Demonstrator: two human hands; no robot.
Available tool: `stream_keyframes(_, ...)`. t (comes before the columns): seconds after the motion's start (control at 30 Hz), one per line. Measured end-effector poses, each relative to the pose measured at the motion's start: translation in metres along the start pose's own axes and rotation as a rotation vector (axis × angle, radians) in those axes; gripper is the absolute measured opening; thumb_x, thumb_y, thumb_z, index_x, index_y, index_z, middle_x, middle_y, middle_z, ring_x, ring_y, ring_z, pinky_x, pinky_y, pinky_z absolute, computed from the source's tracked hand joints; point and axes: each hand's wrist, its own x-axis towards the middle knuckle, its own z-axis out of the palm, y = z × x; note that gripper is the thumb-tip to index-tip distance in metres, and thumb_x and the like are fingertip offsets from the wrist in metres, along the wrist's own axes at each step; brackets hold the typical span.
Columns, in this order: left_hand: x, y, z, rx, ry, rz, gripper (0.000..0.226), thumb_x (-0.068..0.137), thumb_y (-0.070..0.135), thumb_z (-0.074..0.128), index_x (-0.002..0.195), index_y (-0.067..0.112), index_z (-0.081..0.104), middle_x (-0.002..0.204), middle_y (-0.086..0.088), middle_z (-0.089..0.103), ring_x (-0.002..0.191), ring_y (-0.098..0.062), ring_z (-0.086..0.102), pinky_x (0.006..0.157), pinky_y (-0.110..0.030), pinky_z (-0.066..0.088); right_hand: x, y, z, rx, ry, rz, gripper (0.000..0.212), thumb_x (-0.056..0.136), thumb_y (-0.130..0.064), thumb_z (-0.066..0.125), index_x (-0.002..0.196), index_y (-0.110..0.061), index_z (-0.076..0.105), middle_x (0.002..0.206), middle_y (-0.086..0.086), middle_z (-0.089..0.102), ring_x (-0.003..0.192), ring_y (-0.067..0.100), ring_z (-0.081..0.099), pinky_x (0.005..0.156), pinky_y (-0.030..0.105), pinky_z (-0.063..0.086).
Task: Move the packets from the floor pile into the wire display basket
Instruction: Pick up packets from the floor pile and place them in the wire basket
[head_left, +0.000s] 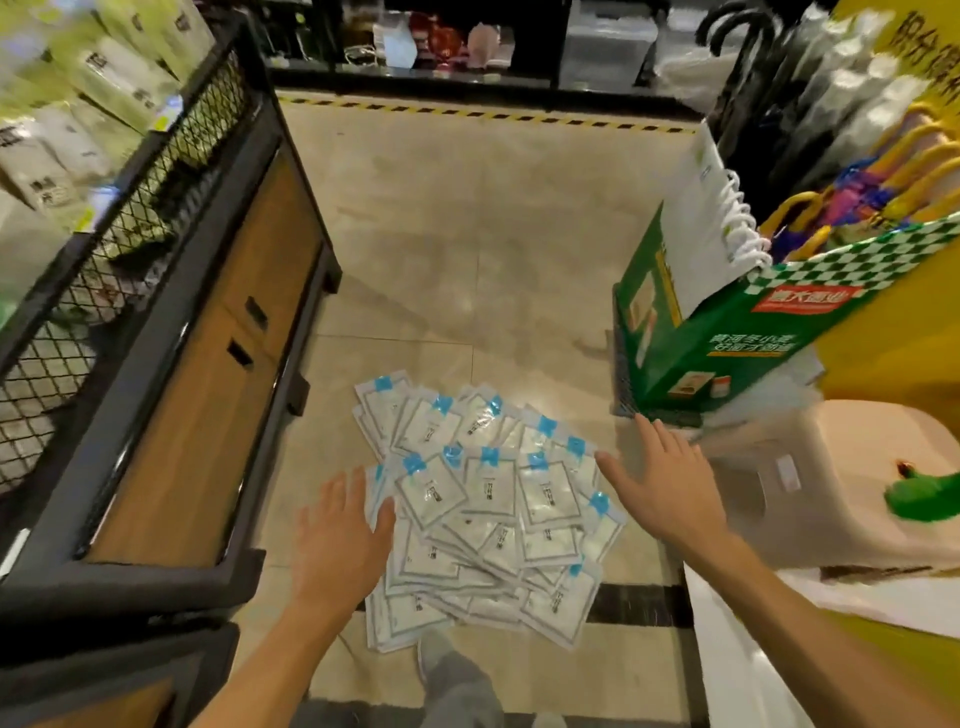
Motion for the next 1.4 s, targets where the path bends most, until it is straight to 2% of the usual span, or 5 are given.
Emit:
stream_keyframes(0.73,0.357,-0.124,0.515,-0.076,-0.122,-0.177,0.077,0.104,0.058,0.025,0.163,0.011,0.008,0.171,-0.01,0.007,0.157,-0.024,0.01,0.127,-0.046,0.011,0.297,0.022,0.59,0.044,-0.141,0.009,0.097,0.094,-0.071,0.041,0.164,-0.01,0.013,0.169,0.018,0.018,0.156,0.035,0.019,0.126,0.05,0.017)
stream_keyframes(0.9,0.405,-0.128,0.611,-0.126,-0.107,-0.303,0.103,0.094,0.077,0.022,0.161,0.003,-0.001,0.171,-0.012,-0.006,0.158,-0.023,-0.006,0.128,-0.045,0.001,0.326,0.027,0.697,0.04,-0.119,0.077,0.131,0.077,-0.096,0.028,0.161,0.002,0.009,0.169,0.023,0.014,0.157,0.034,0.012,0.127,0.051,0.014)
stream_keyframes(1.03,0.409,-0.126,0.653,-0.257,0.094,-0.344,0.112,0.089,0.079,0.039,0.161,0.004,-0.003,0.171,-0.01,-0.011,0.156,-0.019,-0.016,0.125,-0.04,-0.014,0.325,0.033,0.738,0.147,-0.01,0.138,0.128,0.078,-0.091,0.047,0.158,0.005,0.022,0.169,0.022,0.014,0.158,0.031,0.009,0.128,0.049,0.003)
stream_keyframes(1.3,0.417,-0.122,0.64,-0.545,0.205,-0.515,0.06,0.072,0.045,0.089,0.118,0.018,0.063,0.161,-0.004,0.024,0.151,-0.025,0.017,0.124,-0.045,0.015,0.34,0.036,0.721,0.447,0.001,0.242,0.078,0.066,-0.047,0.093,0.12,-0.003,0.055,0.14,0.015,0.047,0.129,0.035,0.049,0.112,0.053,0.039)
stream_keyframes(1.4,0.417,-0.114,0.626,-0.458,0.152,-0.671,0.09,0.06,0.051,0.094,0.131,0.013,0.053,0.148,-0.01,0.036,0.139,-0.033,0.03,0.115,-0.046,0.024,0.344,0.038,0.713,0.533,-0.002,0.267,0.068,0.059,-0.048,0.091,0.106,-0.012,0.058,0.123,0.011,0.059,0.112,0.033,0.06,0.1,0.054,0.05)
